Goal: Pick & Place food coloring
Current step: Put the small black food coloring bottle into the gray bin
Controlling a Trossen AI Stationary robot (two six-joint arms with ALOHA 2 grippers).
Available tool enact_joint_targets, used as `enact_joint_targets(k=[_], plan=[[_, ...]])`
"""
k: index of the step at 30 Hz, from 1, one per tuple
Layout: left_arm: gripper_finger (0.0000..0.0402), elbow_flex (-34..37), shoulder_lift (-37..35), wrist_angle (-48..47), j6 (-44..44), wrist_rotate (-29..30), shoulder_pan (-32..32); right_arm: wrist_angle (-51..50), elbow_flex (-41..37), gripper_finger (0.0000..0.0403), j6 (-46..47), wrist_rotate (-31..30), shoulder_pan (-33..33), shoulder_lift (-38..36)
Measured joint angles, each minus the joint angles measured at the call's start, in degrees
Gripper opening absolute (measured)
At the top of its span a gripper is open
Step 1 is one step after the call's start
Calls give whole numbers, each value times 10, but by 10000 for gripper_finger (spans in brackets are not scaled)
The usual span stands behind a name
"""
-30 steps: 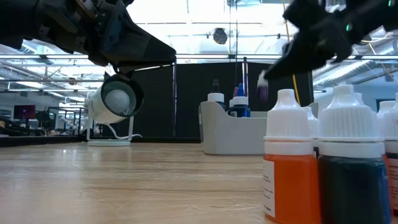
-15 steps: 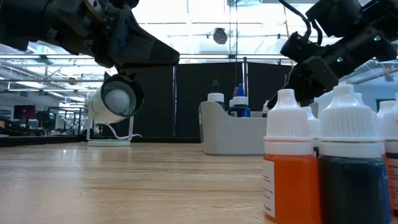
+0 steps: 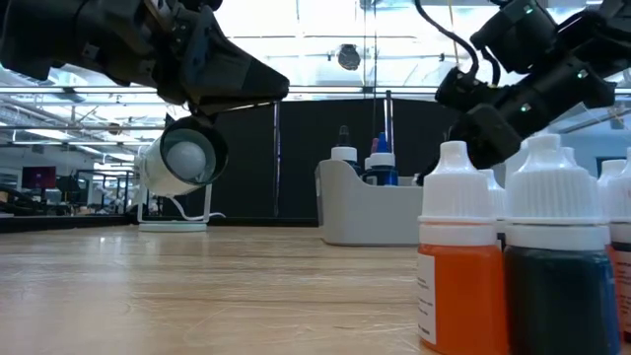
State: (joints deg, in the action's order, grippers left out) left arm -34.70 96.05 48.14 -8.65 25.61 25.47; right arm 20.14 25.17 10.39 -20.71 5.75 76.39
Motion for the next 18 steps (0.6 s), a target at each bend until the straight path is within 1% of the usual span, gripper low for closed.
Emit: enact_joint_targets(k=[4, 7, 13, 15, 18], plan=[[47, 0, 0, 0, 14, 0, 0, 19, 1, 43, -2, 1, -9, 20], [47, 0, 0, 0, 15, 0, -2, 33, 1, 43, -2, 15, -14, 29], [47, 0, 0, 0, 14, 0, -8, 27, -1, 44, -4, 15, -13, 29], [47, 0, 0, 0, 14, 0, -8, 27, -1, 50, -4, 15, -12, 29], [47, 0, 0, 0, 14, 0, -8, 25, -1, 71, 0, 14, -12, 29]])
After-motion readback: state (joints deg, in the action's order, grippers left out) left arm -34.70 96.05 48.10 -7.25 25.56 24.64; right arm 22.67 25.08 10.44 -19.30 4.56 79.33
